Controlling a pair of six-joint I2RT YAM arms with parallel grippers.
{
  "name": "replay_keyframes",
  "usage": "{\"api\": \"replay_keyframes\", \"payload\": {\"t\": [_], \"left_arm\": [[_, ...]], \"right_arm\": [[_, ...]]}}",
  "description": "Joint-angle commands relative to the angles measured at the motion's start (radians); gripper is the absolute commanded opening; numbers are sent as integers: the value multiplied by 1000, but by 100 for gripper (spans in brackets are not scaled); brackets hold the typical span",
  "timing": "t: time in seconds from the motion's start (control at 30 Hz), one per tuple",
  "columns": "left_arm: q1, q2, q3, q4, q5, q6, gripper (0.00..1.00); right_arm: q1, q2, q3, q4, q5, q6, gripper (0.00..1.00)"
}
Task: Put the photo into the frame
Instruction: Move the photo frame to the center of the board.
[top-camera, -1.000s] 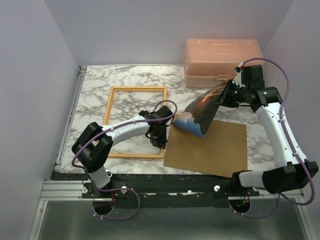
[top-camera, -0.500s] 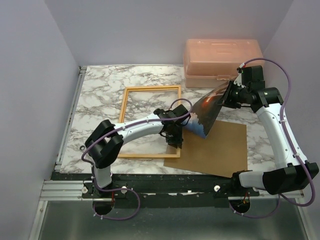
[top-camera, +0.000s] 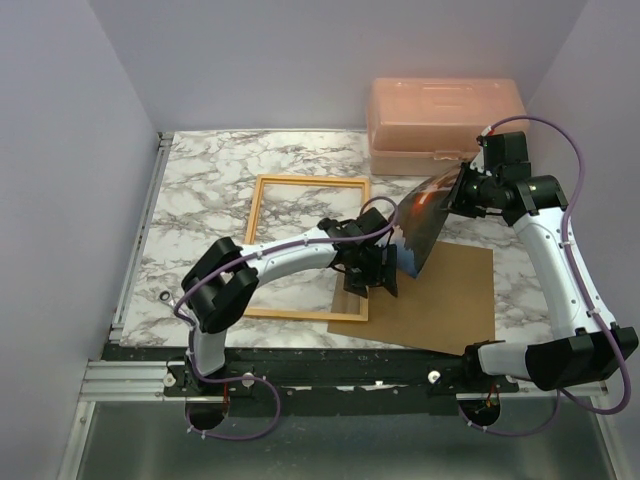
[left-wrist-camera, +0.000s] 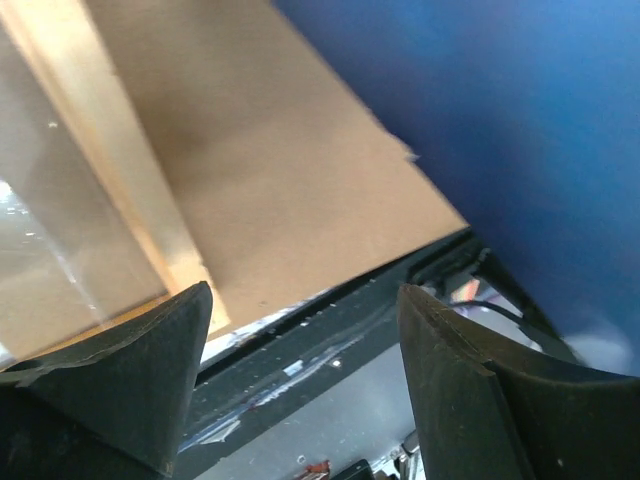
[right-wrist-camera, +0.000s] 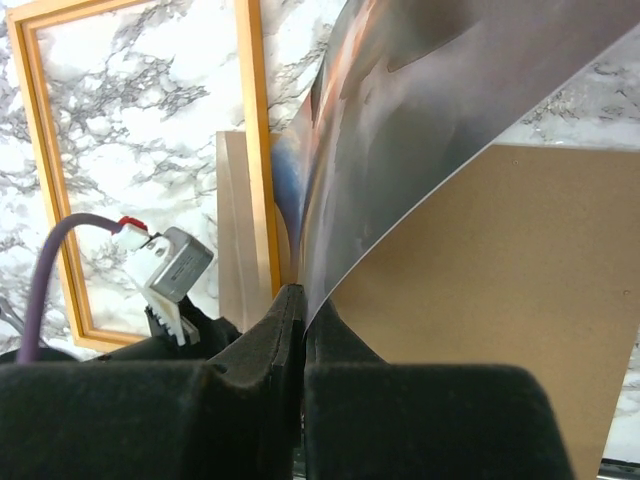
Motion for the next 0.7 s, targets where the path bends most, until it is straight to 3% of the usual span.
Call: {"api": "replay_keyframes", "payload": {"t": [0.0,0.2,0.47,0.67], "left_arm": [[2,-95,-23,125,89,5,76],[53,-166,-126,132,80,9,73],[206,-322,-387,125,41,87,64],[197,-333,-395,24,-35,179,54]], "right_arm": [[-7,-6,34,-11,13,-4,0],[-7,-3,21,0,-30,3,0],[-7,6,16,11,-66,7,0],[-7,11,-1,25,-84,14,0]]}}
